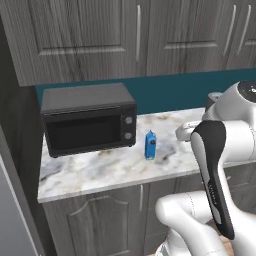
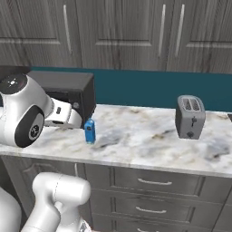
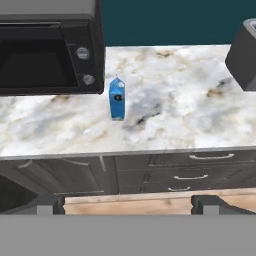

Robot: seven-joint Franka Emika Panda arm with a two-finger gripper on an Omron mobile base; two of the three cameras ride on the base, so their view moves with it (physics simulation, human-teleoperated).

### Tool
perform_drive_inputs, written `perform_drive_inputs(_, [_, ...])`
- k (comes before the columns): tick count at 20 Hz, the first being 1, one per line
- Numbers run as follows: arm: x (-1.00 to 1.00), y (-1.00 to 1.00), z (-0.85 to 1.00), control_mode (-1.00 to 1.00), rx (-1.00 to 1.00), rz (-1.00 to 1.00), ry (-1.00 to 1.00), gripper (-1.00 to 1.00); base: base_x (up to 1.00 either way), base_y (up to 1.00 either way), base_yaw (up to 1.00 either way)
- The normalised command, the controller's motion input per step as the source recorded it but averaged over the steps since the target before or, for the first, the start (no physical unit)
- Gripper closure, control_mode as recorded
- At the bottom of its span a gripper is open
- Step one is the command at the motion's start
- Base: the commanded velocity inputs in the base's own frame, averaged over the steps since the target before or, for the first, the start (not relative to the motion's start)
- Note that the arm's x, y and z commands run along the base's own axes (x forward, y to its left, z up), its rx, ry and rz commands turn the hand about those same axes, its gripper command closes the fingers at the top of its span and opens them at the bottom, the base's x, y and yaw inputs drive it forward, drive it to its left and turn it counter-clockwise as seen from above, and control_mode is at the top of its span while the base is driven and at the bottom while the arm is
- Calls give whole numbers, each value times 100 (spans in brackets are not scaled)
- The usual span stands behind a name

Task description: Move the drinks to the dining counter.

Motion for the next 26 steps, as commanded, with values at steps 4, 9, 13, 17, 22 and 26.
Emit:
perform_drive_inputs(4, [0,0,0,100,0,0,0,-100,31,11,1])
perform_drive_inputs(9, [0,0,0,100,0,0,0,-100,43,6,1])
perform_drive_inputs(13, [0,0,0,100,0,0,0,-100,41,0,0])
perform_drive_inputs(17, [0,0,0,100,0,0,0,-100,41,0,0])
perform_drive_inputs(22, [10,0,-11,-100,0,1,8,-100,20,0,1])
perform_drive_inputs(26, [21,7,-31,-100,0,3,20,-100,0,0,0])
